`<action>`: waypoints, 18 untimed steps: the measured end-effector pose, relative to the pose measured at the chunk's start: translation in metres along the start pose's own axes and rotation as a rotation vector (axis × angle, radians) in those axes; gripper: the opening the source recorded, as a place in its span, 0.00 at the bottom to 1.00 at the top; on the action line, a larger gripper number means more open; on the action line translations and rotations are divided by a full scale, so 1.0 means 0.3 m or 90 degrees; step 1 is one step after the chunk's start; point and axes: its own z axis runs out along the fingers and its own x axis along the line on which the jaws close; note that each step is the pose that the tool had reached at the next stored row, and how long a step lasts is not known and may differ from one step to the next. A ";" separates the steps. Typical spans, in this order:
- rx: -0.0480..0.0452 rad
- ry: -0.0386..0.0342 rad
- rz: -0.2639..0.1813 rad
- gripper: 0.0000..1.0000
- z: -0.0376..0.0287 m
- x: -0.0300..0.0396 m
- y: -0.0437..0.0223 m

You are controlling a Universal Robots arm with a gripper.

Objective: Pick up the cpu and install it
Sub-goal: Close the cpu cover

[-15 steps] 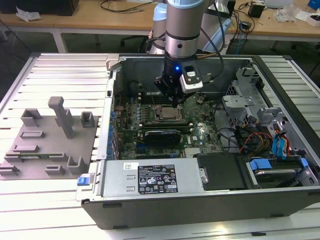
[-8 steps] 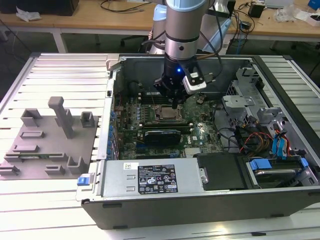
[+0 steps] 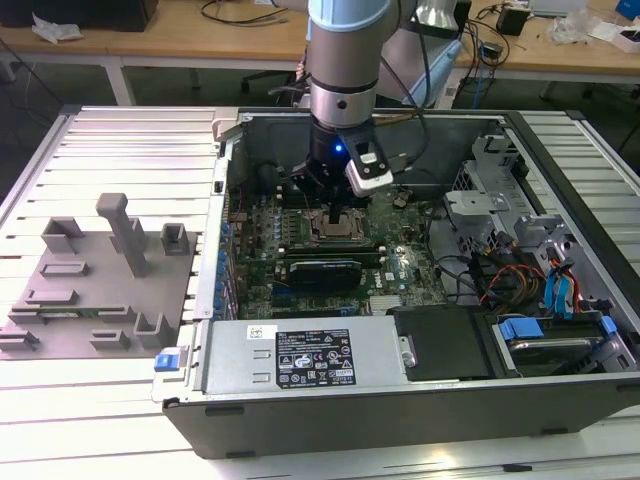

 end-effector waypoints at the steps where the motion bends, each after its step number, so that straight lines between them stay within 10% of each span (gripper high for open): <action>1: -0.0001 0.0000 -0.001 0.11 0.004 0.011 -0.002; 5: -0.0002 -0.0004 -0.003 0.11 0.031 0.059 -0.007; 18: 0.0002 -0.0004 -0.014 0.11 0.063 0.087 -0.011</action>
